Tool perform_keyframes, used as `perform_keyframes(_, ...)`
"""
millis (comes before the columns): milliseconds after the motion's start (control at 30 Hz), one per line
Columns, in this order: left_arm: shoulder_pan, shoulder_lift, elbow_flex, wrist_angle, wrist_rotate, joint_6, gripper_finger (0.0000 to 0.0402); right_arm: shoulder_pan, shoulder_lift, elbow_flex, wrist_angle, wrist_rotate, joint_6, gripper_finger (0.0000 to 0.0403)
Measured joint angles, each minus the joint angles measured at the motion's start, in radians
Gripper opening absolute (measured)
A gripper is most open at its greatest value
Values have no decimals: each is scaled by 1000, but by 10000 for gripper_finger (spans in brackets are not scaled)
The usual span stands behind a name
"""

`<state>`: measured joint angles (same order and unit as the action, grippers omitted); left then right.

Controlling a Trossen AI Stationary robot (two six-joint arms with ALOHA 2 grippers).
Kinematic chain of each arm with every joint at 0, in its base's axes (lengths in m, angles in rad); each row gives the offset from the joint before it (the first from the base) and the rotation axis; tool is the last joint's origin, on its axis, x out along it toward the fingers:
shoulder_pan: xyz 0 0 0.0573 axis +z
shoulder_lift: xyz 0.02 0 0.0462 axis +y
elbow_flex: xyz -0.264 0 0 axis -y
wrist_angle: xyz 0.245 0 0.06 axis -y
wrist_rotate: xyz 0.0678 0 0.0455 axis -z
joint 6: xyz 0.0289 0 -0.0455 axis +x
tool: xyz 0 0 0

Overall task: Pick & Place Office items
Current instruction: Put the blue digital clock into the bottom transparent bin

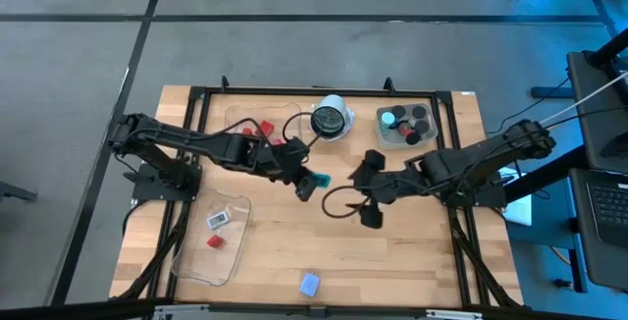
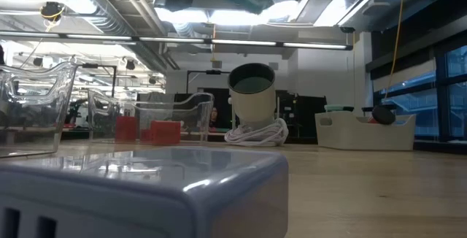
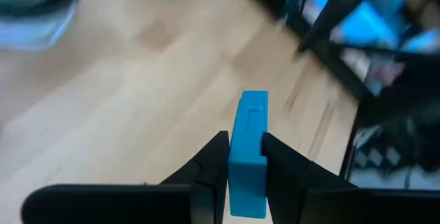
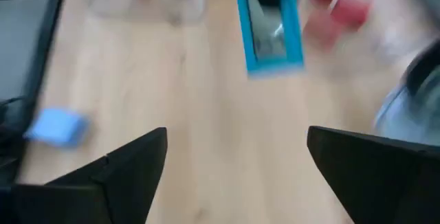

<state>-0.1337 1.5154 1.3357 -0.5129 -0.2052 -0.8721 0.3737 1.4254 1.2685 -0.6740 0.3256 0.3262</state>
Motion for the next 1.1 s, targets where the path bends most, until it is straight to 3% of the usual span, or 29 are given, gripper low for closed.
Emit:
perform_keyframes(133, -1, -14, 0, -170, 102, -14, 69, 9, -17, 0, -105, -87, 149, 354)
perform_keyframes(400, -87, -139, 0, -562, 237, -142, 68, 40, -3, -2, -187, -84, 216, 343)
perform_keyframes(667, -330, -192, -6, -973, 215, -526, 69, 41, 9, -2, -187, -42, 216, 342)
perform_keyframes(833, -448, -183, -107, -913, 214, -695, 69, 41, 8, -1, -186, -20, 216, 342)
perform_keyframes(1100, -493, -182, -303, -690, 171, -740, 69, 41, 8, -1, -184, -19, 226, 342)
